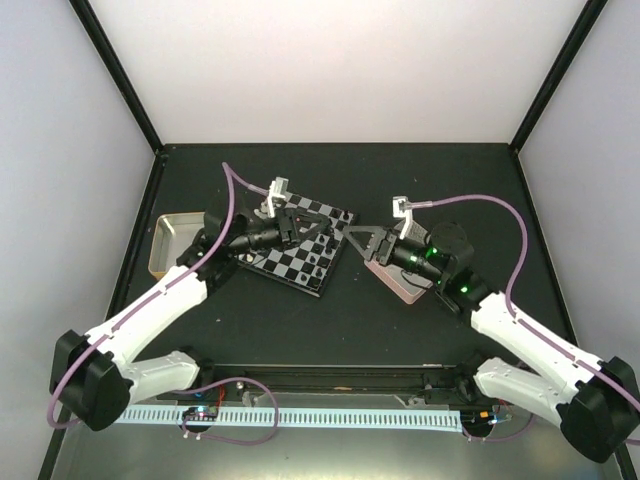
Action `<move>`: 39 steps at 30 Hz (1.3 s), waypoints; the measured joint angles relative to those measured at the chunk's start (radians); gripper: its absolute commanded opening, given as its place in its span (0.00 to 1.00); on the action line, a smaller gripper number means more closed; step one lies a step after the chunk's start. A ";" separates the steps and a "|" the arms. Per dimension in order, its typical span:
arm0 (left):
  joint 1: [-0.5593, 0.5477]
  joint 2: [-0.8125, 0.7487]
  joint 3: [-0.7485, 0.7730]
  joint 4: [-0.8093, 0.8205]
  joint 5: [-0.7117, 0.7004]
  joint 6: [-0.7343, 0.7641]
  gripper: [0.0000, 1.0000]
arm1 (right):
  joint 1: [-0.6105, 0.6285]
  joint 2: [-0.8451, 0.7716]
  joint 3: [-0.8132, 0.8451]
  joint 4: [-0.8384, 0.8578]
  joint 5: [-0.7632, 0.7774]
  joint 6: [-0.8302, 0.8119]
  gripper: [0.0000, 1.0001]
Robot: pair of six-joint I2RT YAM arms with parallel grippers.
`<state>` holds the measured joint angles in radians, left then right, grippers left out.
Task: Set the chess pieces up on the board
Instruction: Place the chess piece on the chessboard.
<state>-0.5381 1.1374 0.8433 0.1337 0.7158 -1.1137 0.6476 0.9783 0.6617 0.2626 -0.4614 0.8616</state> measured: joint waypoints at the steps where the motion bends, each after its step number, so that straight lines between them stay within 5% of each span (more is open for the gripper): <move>1: 0.000 -0.010 -0.006 0.023 -0.008 -0.014 0.10 | -0.002 -0.005 -0.023 0.040 0.032 0.090 0.73; 14: 0.000 -0.059 -0.039 0.271 -0.058 -0.196 0.11 | 0.012 0.172 0.028 0.383 -0.047 0.504 0.49; 19: -0.001 -0.058 -0.079 0.352 -0.054 -0.282 0.11 | 0.020 0.186 0.035 0.463 -0.063 0.559 0.36; 28: -0.002 -0.057 -0.102 0.422 -0.046 -0.360 0.10 | 0.032 0.201 0.043 0.502 -0.068 0.592 0.36; 39: -0.006 -0.058 -0.114 0.469 -0.048 -0.396 0.13 | 0.049 0.204 0.047 0.491 -0.064 0.584 0.01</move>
<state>-0.5446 1.0798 0.7292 0.6025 0.6678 -1.5093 0.6964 1.1828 0.7086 0.7540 -0.5255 1.4456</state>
